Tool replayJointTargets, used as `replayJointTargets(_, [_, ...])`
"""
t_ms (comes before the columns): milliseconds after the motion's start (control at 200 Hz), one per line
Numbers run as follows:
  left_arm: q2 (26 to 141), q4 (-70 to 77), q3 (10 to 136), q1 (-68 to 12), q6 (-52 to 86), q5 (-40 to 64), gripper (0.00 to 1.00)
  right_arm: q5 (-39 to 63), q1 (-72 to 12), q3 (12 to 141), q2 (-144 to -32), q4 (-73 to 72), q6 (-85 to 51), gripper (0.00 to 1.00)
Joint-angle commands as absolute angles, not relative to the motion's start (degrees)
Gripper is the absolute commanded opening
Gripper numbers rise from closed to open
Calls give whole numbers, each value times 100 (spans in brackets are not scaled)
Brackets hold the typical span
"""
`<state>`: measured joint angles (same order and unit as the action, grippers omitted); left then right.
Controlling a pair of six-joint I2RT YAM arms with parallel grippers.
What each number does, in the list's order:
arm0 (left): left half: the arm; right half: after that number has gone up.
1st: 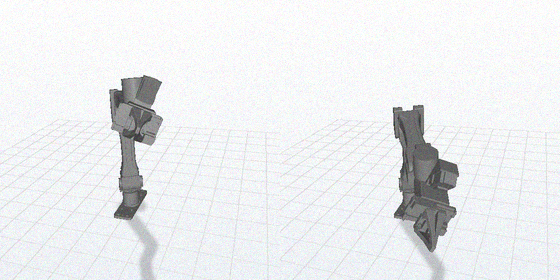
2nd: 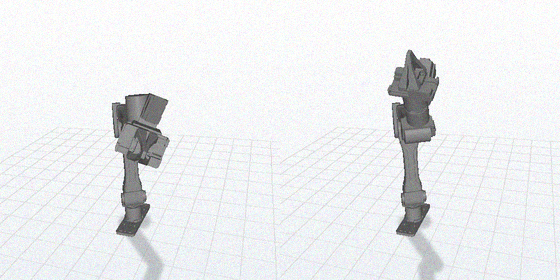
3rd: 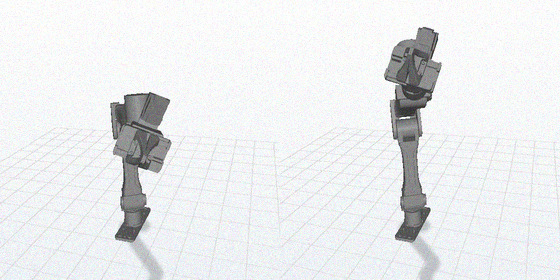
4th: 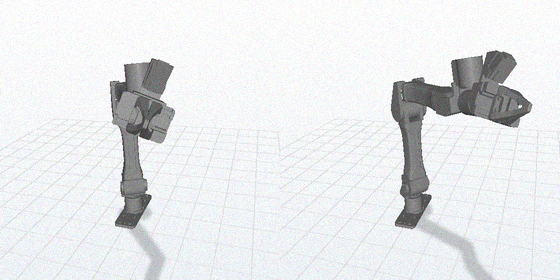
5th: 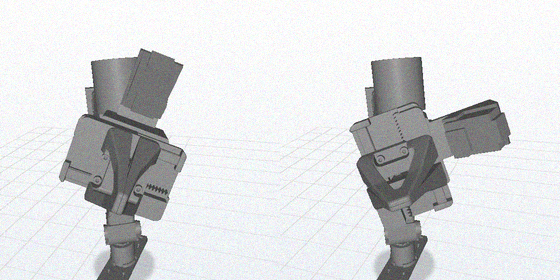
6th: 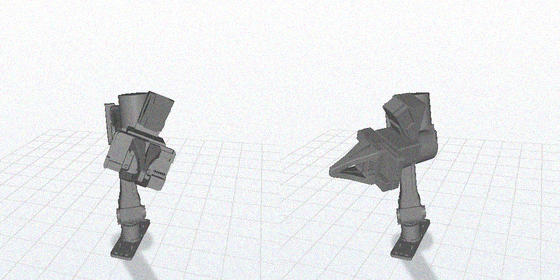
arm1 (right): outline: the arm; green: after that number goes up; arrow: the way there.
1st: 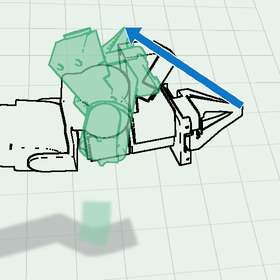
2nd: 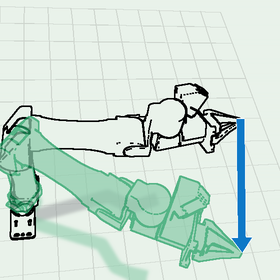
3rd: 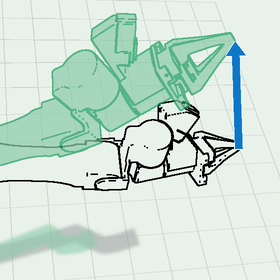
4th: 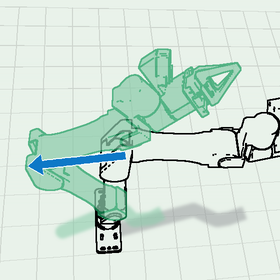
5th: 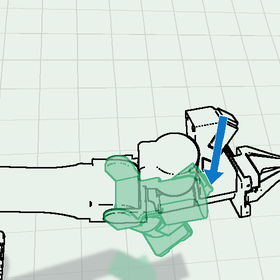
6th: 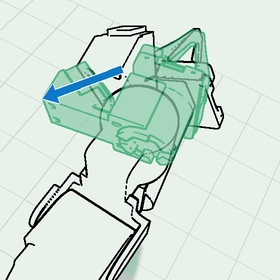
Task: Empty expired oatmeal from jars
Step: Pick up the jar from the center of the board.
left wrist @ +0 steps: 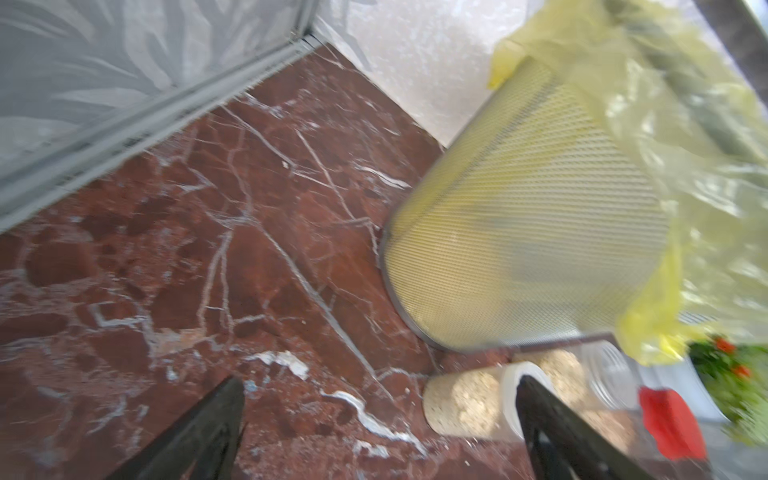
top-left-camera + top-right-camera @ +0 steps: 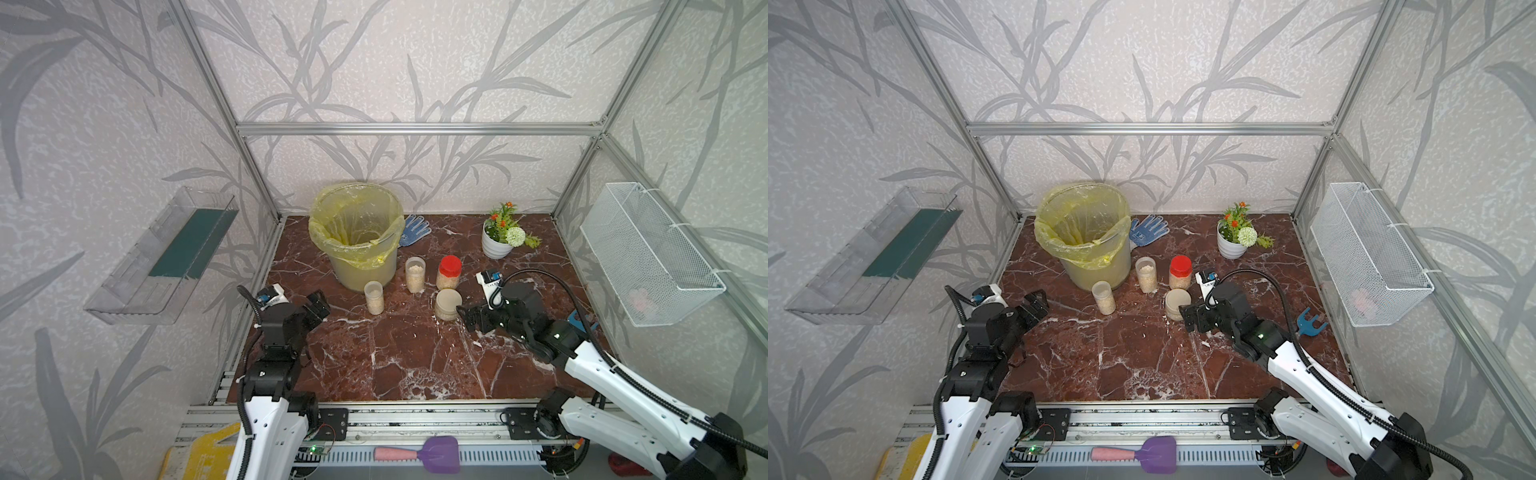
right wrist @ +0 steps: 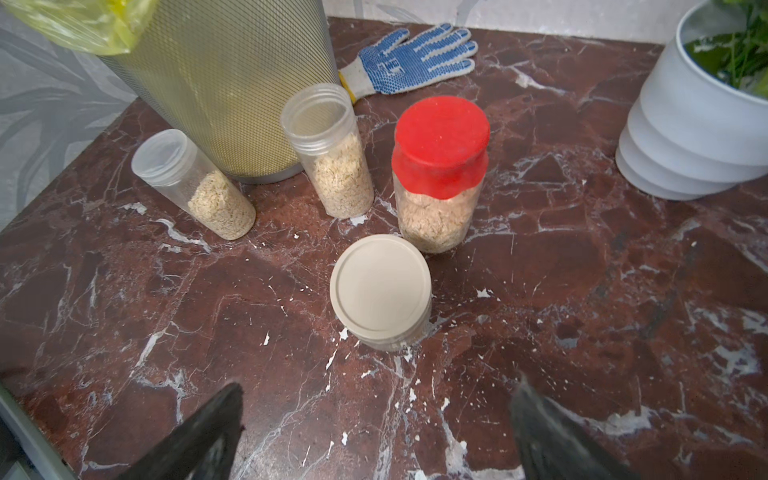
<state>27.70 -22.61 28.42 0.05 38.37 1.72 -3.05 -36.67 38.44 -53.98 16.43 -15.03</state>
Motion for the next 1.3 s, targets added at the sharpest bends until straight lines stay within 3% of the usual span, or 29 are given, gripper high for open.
replayJointTargets(0, [2570, -2263, 2631, 2, 3920, 1193, 99, -724, -3835, 4081, -5780, 1893, -1889, 99])
replayJointTargets(320, [2545, -1778, 2216, -141, 3793, 1863, 99, -933, -4150, 4725, -7140, 1997, -1874, 99])
replayJointTargets(895, [3943, -730, 2281, -2068, 3049, 756, 99, -1284, -4201, 5746, -8875, 2273, -1750, 99])
replayJointTargets(1295, [4534, -574, 2494, -2487, 2484, 725, 99, -1240, -4176, 6154, -9526, 2293, -1813, 98])
